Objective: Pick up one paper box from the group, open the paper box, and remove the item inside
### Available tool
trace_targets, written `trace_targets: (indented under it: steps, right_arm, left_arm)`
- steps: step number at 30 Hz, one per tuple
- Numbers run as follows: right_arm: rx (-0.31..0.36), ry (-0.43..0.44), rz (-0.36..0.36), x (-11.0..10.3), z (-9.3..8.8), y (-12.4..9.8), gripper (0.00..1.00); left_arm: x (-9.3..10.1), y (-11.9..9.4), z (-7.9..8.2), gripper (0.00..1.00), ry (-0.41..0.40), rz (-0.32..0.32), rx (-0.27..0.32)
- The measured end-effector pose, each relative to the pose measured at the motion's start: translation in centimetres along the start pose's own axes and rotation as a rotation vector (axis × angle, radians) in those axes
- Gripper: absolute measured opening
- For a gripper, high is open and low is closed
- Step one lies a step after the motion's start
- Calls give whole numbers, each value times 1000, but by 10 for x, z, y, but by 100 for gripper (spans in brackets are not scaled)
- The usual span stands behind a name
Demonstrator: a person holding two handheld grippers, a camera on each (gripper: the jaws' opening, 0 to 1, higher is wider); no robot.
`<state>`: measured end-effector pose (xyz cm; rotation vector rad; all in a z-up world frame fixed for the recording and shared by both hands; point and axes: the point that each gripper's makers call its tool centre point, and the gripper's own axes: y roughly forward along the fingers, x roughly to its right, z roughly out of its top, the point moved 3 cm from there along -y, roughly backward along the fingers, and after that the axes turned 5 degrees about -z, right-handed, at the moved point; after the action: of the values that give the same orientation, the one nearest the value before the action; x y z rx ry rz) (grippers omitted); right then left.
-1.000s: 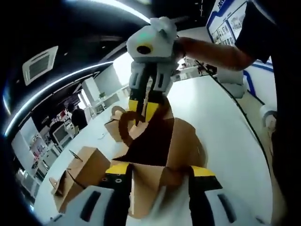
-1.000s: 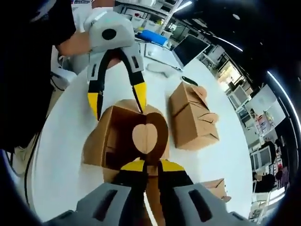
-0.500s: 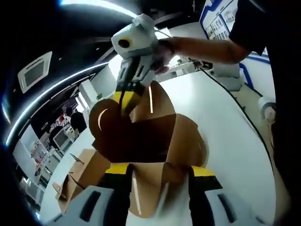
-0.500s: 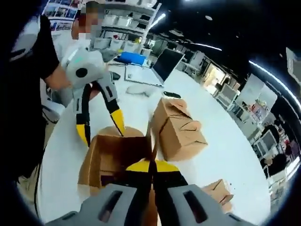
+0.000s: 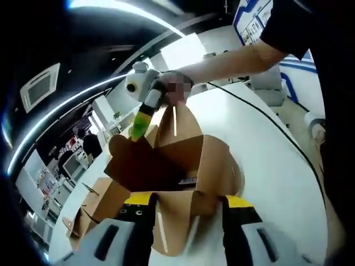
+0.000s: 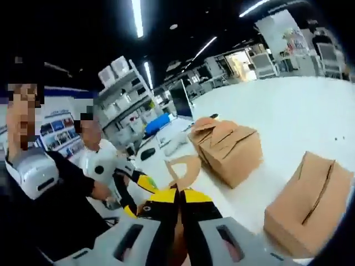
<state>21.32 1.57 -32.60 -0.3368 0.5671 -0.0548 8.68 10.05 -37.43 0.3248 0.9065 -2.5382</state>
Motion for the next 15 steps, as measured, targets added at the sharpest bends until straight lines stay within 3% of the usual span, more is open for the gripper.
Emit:
trace_targets:
  steps: [3, 7, 15]
  right_arm:
    - [26, 134, 50, 6, 0, 1, 4]
    - [31, 214, 77, 8, -1, 2, 4]
    - [-27, 238, 117, -2, -3, 3, 5]
  left_arm:
    - [0, 1, 0, 49, 5, -1, -2]
    - [0, 1, 0, 49, 5, -3, -2]
    - [0, 1, 1, 49, 9, -5, -1]
